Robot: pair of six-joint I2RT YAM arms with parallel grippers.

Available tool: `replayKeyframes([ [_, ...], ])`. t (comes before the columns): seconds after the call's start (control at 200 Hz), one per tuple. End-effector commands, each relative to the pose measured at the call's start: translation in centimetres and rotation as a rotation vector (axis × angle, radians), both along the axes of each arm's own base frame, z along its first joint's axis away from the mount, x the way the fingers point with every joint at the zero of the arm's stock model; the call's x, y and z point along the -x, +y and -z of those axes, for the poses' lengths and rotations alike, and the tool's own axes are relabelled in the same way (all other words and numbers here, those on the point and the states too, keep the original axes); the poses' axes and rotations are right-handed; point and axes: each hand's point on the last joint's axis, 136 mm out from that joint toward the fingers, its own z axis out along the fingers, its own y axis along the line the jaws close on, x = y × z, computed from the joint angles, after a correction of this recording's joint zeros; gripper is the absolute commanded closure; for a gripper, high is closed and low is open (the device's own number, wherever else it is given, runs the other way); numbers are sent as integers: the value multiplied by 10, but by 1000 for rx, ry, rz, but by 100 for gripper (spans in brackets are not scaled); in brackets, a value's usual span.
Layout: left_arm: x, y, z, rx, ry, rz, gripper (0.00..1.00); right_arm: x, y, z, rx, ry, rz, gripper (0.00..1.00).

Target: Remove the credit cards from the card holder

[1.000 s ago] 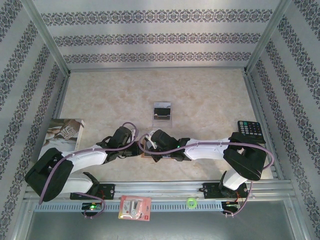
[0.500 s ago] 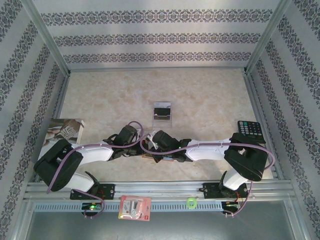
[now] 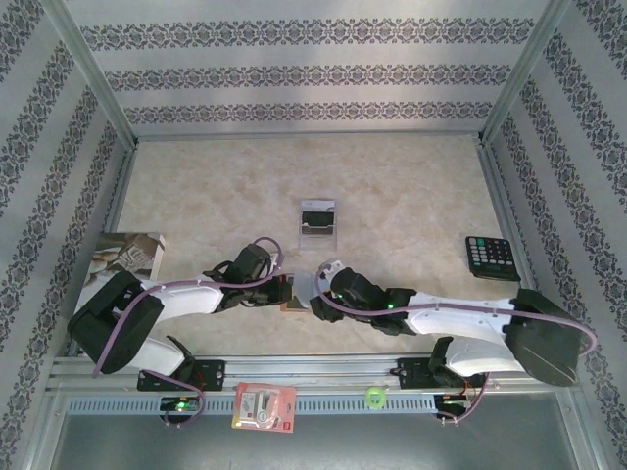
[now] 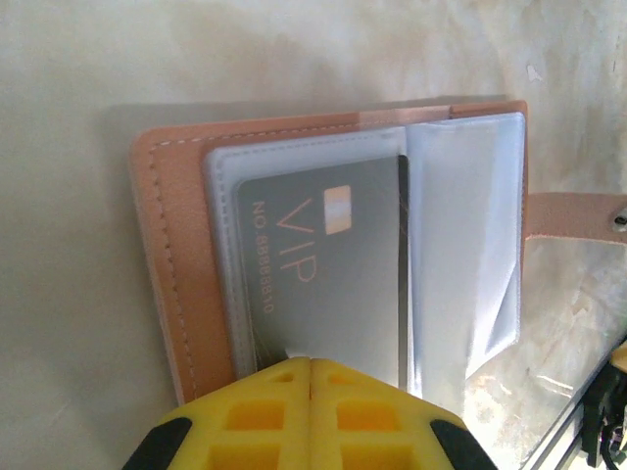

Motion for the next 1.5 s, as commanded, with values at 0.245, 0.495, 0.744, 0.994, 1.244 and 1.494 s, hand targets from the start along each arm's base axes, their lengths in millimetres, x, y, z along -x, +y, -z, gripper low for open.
replayKeyframes([
  [0.245,5,-32,-23,-21,-28,123,88,-21,-39,21,99,93,256,94],
  [0.495,18,-69,-24,31,22,230,86,-28,-58,45,169,156,348,99],
  [0.744,38,-105,-27,120,100,362,78,-37,-78,19,135,90,397,91],
  [0.994,21,-87,-57,198,-23,247,74,-37,-36,-8,7,97,237,92],
  [1.244,0,-36,-72,88,-162,98,72,-41,15,-15,-34,138,77,95],
  [1.494,-17,1,-32,-63,-148,18,76,-38,18,31,127,270,72,99],
])
